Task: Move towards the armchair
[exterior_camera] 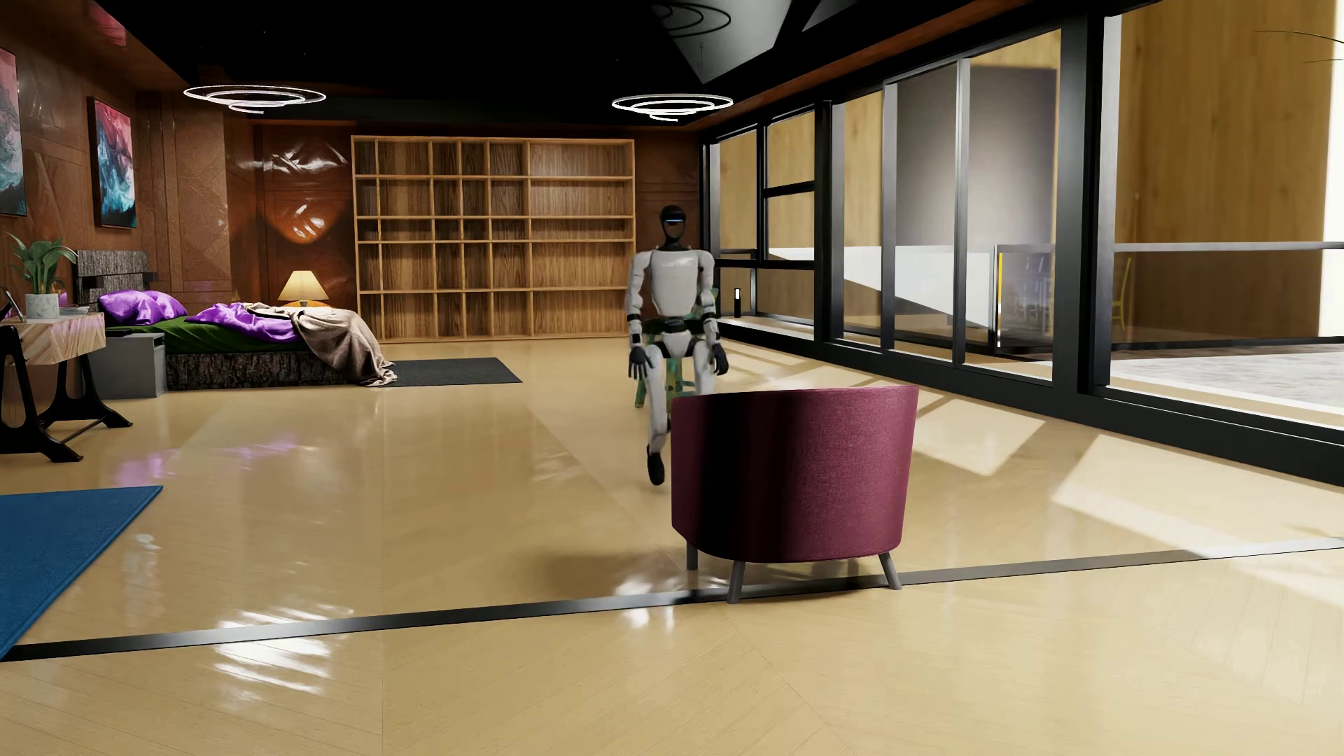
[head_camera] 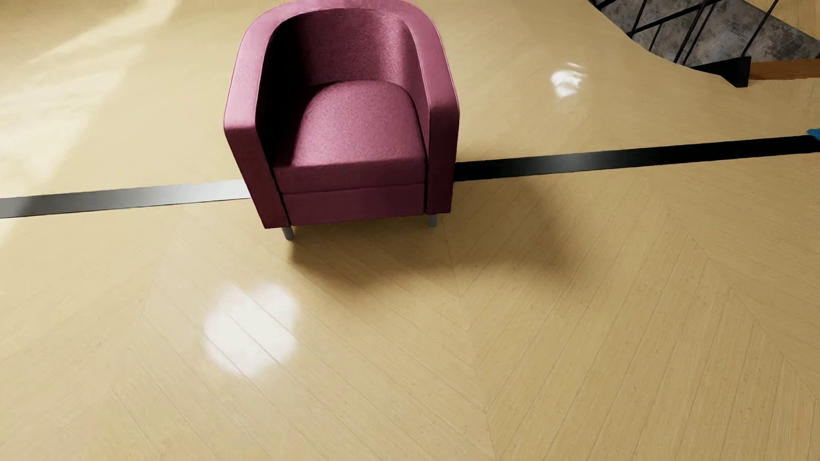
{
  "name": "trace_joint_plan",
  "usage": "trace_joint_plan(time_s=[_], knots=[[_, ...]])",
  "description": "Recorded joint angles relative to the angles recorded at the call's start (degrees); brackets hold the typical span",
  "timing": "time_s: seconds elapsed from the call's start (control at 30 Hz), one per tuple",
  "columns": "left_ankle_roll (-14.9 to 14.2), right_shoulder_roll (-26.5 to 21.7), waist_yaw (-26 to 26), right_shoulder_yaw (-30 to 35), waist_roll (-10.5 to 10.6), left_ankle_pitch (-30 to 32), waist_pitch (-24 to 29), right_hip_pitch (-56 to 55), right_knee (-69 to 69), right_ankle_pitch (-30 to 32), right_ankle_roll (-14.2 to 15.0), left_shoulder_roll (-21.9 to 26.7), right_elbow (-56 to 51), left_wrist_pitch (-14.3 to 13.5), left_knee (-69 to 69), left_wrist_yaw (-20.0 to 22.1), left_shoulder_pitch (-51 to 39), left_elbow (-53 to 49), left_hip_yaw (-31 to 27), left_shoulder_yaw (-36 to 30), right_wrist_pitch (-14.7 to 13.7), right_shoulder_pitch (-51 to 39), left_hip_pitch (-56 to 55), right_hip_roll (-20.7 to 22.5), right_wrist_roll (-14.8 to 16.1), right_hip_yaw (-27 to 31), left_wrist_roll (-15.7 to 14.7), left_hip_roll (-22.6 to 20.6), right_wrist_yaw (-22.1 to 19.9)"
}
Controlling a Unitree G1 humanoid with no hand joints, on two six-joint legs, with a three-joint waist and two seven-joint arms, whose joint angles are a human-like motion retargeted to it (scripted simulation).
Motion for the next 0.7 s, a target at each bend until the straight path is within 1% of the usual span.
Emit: trace_joint_plan(time_s=[0.03,0.07,0.1,0.13,0.17,0.2,0.23,0.27,0.3,0.33,0.37,0.4,0.43,0.47,0.5,0.53,0.57,0.6,0.63,0.67,0.7], knots=[[-0.05,-1.6,-0.62,-3.42,-0.62,-1.74,0.26,-4.5,1.26,-3.52,-0.11,0.45,-2.33,-0.89,0.34,0.23,-1.98,1.04,0.14,-1.12,0.7,1.63,2.05,-3.19,2.85,0.28,1.11,-1.08,-1.67],[-0.03,-1.67,-1.44,-7.34,-1.15,-3.13,0.49,-8.16,-0.41,-8.57,-3.99,0.76,-3.87,-1.54,0.48,0.47,-3.77,2.09,-0.27,-1.77,2.55,3.19,4.17,-6.4,6.14,-1.05,1.99,-2.19,-4.62],[-0.2,-0.99,-2.41,-11.65,-1.54,-4.31,0.68,-11.12,-4.61,-13.4,-7.17,0.84,-5.24,-1.54,0.44,0.54,-5.31,2.28,-1.01,-2.38,4.89,4.42,6.28,-9.21,9.24,-2.79,2.36,-3.29,-7.83],[-0.45,-0.04,-3.4,-15.66,-1.81,-5.14,0.74,-13.17,-11.42,-15.81,-9.16,1.05,-6.53,-1.45,-0.1,0.64,-6.91,2.3,-1.95,-2.85,6.85,5.52,8.43,-11.46,11.97,-4.9,2.48,-4.21,-10.92],[-0.63,1.09,-4.37,-18.48,-1.95,-5.55,0.68,-14.44,-19.93,-15.87,-11.42,1.39,-7.43,-1.46,-1.16,0.81,-8.38,2.11,-2.96,-3.32,8.21,6.25,10.53,-12.57,13.89,-6.81,2.53,-4.85,-13.28],[-0.87,2.05,-5.26,-19.66,-1.98,-5.78,0.54,-15.12,-29.58,-13.36,-11.91,1.77,-7.8,-1.66,-2.38,0.97,-9.58,1.65,-3.91,-3.79,8.9,6.62,12.48,-12.77,14.67,-8.11,2.41,-5.28,-14.29],[-1.18,2.7,-6.03,-19.45,-1.91,-5.93,0.4,-15.43,-39.29,-9.3,-12.42,2.12,-7.75,-2.1,-3.79,1.1,-10.48,0.94,-4.85,-4.25,8.9,6.81,14.44,-12.02,14.36,-8.16,2.03,-5.61,-13.9],[-1.53,3.23,-6.64,-18.53,-1.8,-5.99,0.27,-15.15,-48.6,-7.01,-12.52,2.48,-7.52,-2.66,-5.52,1.21,-11.12,0.12,-5.84,-4.72,8.35,7.0,16.53,-11.03,13.34,-7.89,1.45,-5.81,-12.81],[-1.89,3.61,-7.06,-17.63,-1.69,-6.35,0.21,-14.5,-56.33,-7.48,-10.26,2.68,-7.32,-3.15,-6.63,1.32,-11.55,-0.58,-6.79,-5.32,7.7,7.36,18.51,-10.55,11.95,-7.98,0.87,-6.1,-11.98],[-2.19,4.22,-7.45,-17.1,-1.56,-6.77,0.24,-14.53,-59.36,-7.91,-9.14,2.82,-7.2,-3.37,-7.07,1.42,-11.8,-1.09,-7.87,-5.99,7.4,7.92,20.36,-9.86,10.55,-6.81,0.48,-6.24,-11.95],[-2.39,5.32,-7.81,-17.1,-1.39,-6.93,0.23,-14.1,-59.23,-4.45,-10.74,3.02,-6.97,-3.32,-7.36,1.44,-11.81,-1.44,-9.13,-6.6,7.68,8.58,22.17,-8.98,9.48,-5.3,0.28,-6.09,-12.6],[-2.48,6.69,-8.06,-17.59,-1.13,-6.85,0.15,-13.48,-57.49,-0.04,-12.33,3.1,-6.39,-3.09,-7.22,1.49,-11.49,-1.58,-10.41,-6.97,8.58,9.27,23.88,-8.61,8.79,-5.05,0.12,-5.73,-13.48],[-2.74,8.18,-8.24,-18.1,-0.64,-5.54,-0.05,-12.15,-56.22,2.68,-11.62,3.06,-5.23,-2.55,-6.34,1.77,-10.75,-1.39,-11.43,-6.85,10.01,9.72,25.44,-8.5,8.12,-5.71,-0.18,-4.99,-14.21],[-2.74,9.57,-8.33,-18.36,0.13,-3.11,-0.34,-10.72,-55.79,3.06,-10.9,2.83,-3.51,-1.55,-5.03,2.19,-9.62,-0.75,-12.11,-6.22,11.84,9.76,26.18,-8.23,7.21,-6.85,-0.58,-3.85,-14.64],[-2.51,10.78,-8.38,-18.47,1.11,0.09,-0.66,-9.19,-55.59,1.6,-10.67,2.54,-1.66,-0.25,-2.9,2.1,-8.29,0.23,-12.5,-5.52,13.62,9.44,26.05,-7.67,6.32,-8.03,-0.86,-2.43,-14.65],[-2.3,11.69,-8.39,-18.63,2.1,4.27,-0.93,-7.8,-55.55,0.13,-10.65,2.43,-0.26,0.71,0.63,0.81,-7.06,1.22,-12.92,-5.41,14.72,8.93,24.76,-7.14,5.79,-9.33,-0.83,-0.99,-14.22],[-3.56,12.19,-8.35,-18.66,2.99,8.21,-1.04,-6.77,-55.33,-1.2,-11.1,2.87,0.4,0.68,6.04,-1.73,-6.09,1.83,-13.25,-6.33,14.65,8.29,22.18,-6.78,5.56,-10.73,-0.36,0.38,-13.37],[-5.24,12.26,-8.33,-18.22,3.78,11.81,-0.94,-6.28,-54.46,-2.69,-11.77,4.07,0.46,-0.45,13.17,-4.66,-5.34,1.76,-11.64,-8.1,13.36,7.46,18.54,-6.51,5.35,-12.09,0.62,2.55,-12.18],[-8.4,12.08,-8.23,-17.25,4.58,15.08,-0.68,-6.24,-52.79,-4.38,-12.52,5.89,0.23,-2.02,21.32,-6.83,-4.69,1.0,-9.38,-9.98,11.18,6.38,14.41,-6.07,5.04,-13.4,1.87,5.67,-10.69],[-10.61,11.65,-7.98,-15.94,5.48,17.64,-0.37,-6.17,-51.22,-6.0,-13.26,7.65,-0.08,-3.04,29.22,-7.59,-4.01,-0.11,-6.68,-11.02,8.76,5.02,10.17,-5.41,4.63,-14.72,2.78,9.92,-9.0],[-11.53,10.52,-7.57,-14.63,6.44,17.44,-0.11,-5.59,-50.45,-7.28,-13.95,8.63,-0.07,-2.92,35.83,-6.98,-3.0,-1.34,-4.57,-10.76,6.12,3.54,6.36,-4.62,4.05,-15.86,2.82,13.88,-7.42]])
